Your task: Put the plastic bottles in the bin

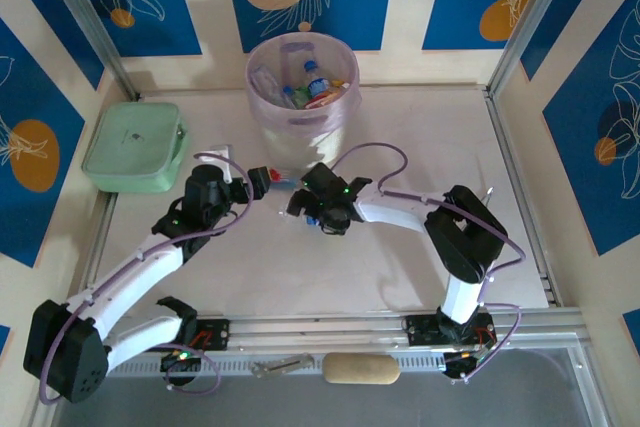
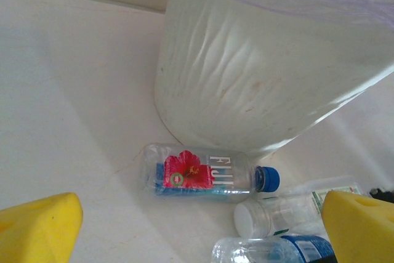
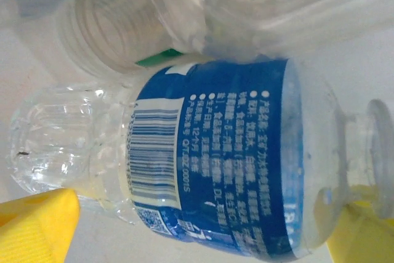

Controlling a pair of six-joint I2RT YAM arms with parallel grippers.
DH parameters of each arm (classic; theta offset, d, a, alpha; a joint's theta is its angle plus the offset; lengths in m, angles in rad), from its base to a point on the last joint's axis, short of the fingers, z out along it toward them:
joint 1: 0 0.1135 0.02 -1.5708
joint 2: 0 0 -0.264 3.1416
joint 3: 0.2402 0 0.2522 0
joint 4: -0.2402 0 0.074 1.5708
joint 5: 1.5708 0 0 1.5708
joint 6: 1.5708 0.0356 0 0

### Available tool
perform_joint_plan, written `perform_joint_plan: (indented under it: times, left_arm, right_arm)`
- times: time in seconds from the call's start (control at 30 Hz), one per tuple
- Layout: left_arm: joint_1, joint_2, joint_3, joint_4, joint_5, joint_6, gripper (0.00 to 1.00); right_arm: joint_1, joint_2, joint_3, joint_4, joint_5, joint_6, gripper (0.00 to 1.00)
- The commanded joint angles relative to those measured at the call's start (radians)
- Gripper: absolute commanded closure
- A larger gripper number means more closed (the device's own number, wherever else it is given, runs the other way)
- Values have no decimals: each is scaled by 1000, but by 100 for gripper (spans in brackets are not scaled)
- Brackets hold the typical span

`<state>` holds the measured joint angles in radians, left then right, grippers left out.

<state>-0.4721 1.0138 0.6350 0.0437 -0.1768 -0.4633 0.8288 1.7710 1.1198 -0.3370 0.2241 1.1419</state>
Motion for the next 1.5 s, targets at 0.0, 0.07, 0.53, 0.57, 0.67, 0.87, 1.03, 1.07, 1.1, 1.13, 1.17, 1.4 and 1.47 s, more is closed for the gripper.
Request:
perform_joint_plan:
  times: [0.0,0.07,0.53,0.57,0.67,0.87,1.03,1.07,1.1,1.13,1.17,1.4,1.47]
  left_arm:
    - [12,-20,-11,-2,10,-1,1]
    - [12,-18,-11,-2,13,-3,1]
    - [13,23,-7,29,50,-47,1]
    - [13,23,-5,28,53,-50,1]
    - [13,18,-5,19,56,-54,0]
    - [14,-14,-11,-13,35,-57,1]
    - [15,-20,-11,-22,26,-50,1]
    - [15,-17,-8,-26,26,-46,1]
    - [15,-16,-5,-32,26,-41,1]
    - [15,-16,0,-37,22,-36,1]
    - [17,-17,1,-42,16,-32,1]
    - [40,-27,-10,-47,8,-40,1]
    - [55,-22,-13,-39,28,-51,1]
  right_arm:
    - [-11,-19,7,1,-5,-97,1]
    - [-1,-30,12,8,-53,-182,1]
    - [3,-47,234,-278,-314,-940,0]
    - [4,-21,264,-309,-337,-996,0]
    - [5,61,350,-388,-368,-1146,0]
    - [18,192,473,-480,-269,-1320,1]
    - [41,238,479,-440,-153,-1374,1]
    - [47,250,480,-442,-138,-1384,1]
    - [55,262,482,-447,-121,-1396,1]
    - [63,271,480,-450,-106,-1406,1]
    - [67,277,472,-449,-97,-1413,1]
    - [99,287,398,-405,-51,-1405,1]
    - [108,290,384,-392,-39,-1402,1]
